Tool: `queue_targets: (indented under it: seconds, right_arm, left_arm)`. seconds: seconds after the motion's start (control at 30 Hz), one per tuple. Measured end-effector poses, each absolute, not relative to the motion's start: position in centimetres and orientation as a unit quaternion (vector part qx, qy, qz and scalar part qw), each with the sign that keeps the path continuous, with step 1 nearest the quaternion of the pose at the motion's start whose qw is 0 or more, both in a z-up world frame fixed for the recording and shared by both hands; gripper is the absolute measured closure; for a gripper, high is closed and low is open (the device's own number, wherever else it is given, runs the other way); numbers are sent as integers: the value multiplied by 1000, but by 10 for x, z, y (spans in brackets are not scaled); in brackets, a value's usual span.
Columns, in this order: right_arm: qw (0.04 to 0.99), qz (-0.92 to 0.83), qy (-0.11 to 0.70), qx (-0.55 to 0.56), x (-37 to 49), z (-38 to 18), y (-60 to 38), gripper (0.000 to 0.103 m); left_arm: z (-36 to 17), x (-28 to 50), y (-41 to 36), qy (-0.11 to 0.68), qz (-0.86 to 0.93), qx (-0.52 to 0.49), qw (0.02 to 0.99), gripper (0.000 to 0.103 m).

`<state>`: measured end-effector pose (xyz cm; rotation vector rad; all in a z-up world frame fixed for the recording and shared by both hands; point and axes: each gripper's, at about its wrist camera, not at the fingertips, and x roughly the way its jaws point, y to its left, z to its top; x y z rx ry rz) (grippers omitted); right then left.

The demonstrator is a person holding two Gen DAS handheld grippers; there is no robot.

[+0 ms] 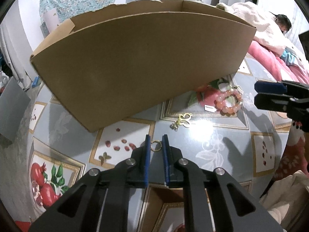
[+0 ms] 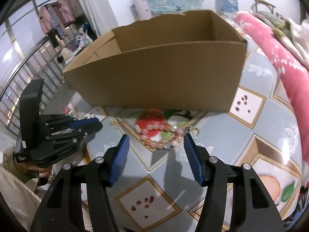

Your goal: Organize jewelry

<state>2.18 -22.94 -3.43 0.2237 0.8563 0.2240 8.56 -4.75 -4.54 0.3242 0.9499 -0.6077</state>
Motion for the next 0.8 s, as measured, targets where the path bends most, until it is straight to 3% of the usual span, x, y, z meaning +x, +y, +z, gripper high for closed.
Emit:
queue_targets:
  seconds: [0.47,0.57,0.8]
  right_arm:
    - [881,112,459,2,54,-51,-189,83]
    - [877,108,467,-24,56,-53,-184,95]
    - [892,111,439,1,47,-35,-197,97]
  left_arm:
    - [-47,83,-45,445,-289,144,835,92]
    - [-46,83,-45,445,-291,140,835,92]
    - [-46,83,-43,444,-290,137,837,92]
